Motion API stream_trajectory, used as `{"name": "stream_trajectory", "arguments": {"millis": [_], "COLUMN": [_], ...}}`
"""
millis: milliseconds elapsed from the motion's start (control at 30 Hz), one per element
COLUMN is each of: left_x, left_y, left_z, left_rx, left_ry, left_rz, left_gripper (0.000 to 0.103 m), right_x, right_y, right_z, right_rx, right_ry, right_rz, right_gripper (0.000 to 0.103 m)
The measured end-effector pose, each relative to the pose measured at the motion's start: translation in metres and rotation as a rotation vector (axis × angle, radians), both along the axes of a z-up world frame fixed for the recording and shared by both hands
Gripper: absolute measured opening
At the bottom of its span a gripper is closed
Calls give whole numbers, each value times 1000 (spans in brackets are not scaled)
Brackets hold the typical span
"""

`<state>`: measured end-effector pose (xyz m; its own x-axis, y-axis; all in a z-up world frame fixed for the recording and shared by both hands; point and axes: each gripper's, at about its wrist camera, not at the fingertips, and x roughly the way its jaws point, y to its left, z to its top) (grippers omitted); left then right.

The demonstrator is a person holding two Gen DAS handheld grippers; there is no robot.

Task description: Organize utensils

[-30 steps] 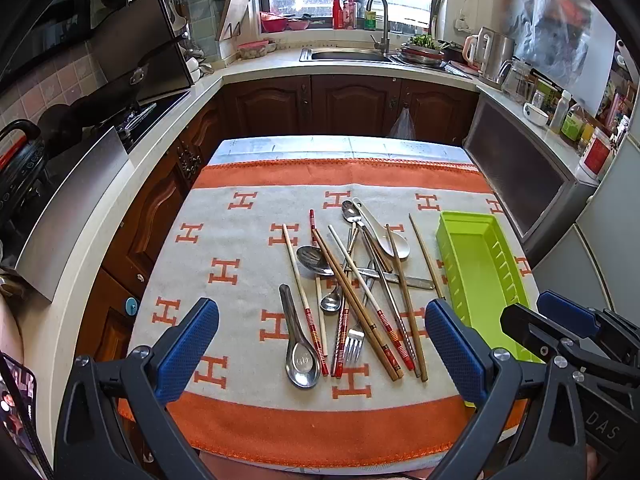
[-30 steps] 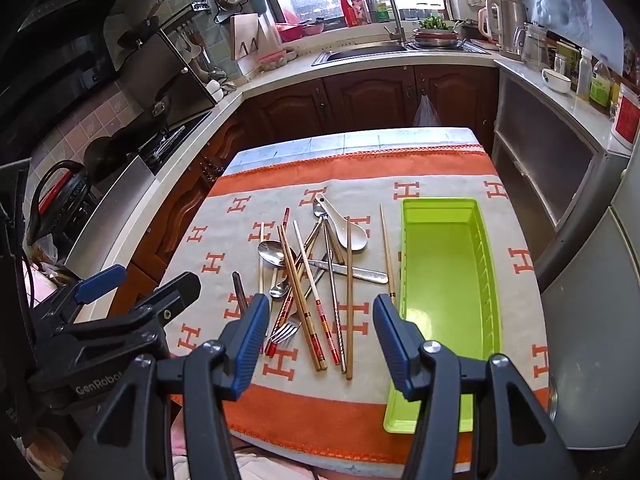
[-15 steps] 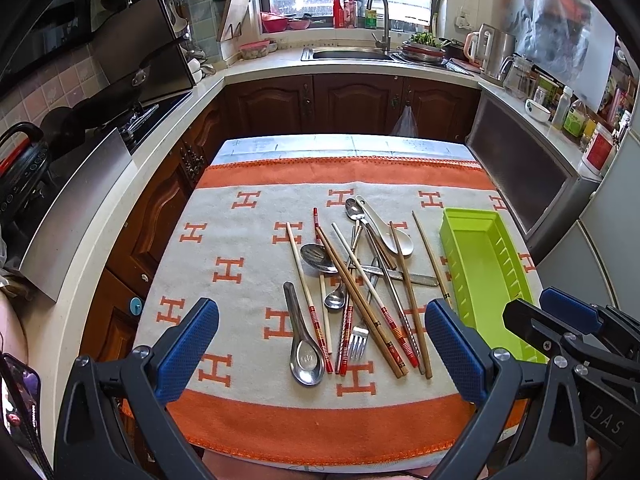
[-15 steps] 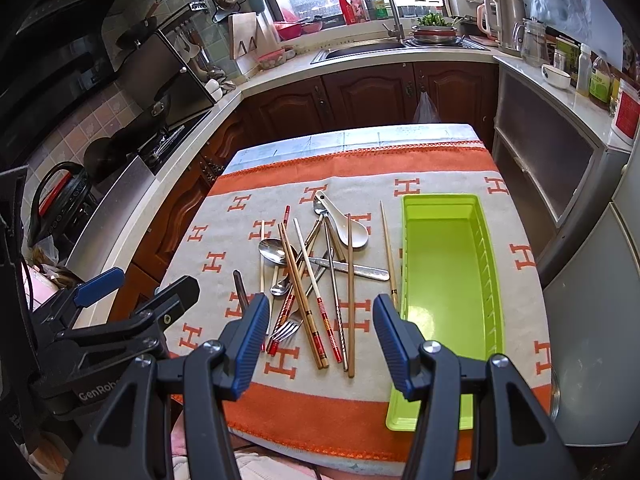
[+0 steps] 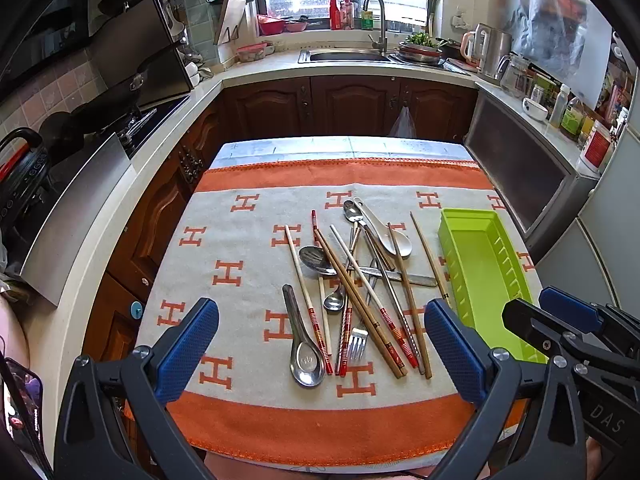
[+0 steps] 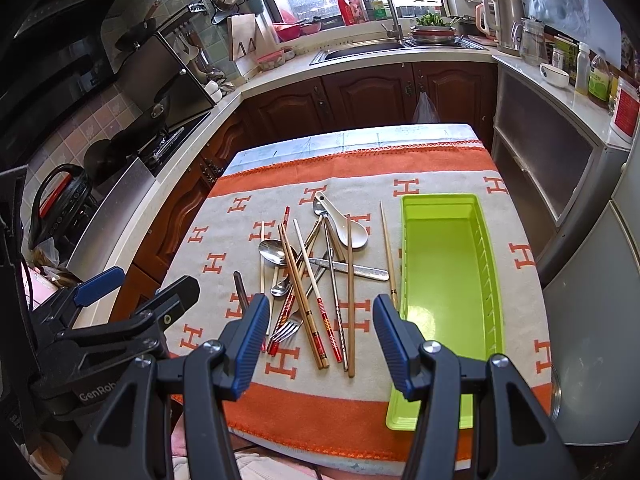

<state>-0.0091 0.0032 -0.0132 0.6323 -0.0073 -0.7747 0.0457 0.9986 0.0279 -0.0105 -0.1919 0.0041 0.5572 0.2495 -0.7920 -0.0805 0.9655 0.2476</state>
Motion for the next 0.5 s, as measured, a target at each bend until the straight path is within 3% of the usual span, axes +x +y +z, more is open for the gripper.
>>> {"name": "stream_trajectory", "arguments": {"millis": [500], "left_x": [7], "left_y": [-4], "left_z": [-9], "left_rx": [-7], "left_ry": [61], "left_rz": [-20], "left_gripper": [100], "right_x": [-2], "right_y": [1], "right_z": [1], "right_rx": [-9], "right_ry": [-5], "right_rz": [-9], "right_gripper": [54]}}
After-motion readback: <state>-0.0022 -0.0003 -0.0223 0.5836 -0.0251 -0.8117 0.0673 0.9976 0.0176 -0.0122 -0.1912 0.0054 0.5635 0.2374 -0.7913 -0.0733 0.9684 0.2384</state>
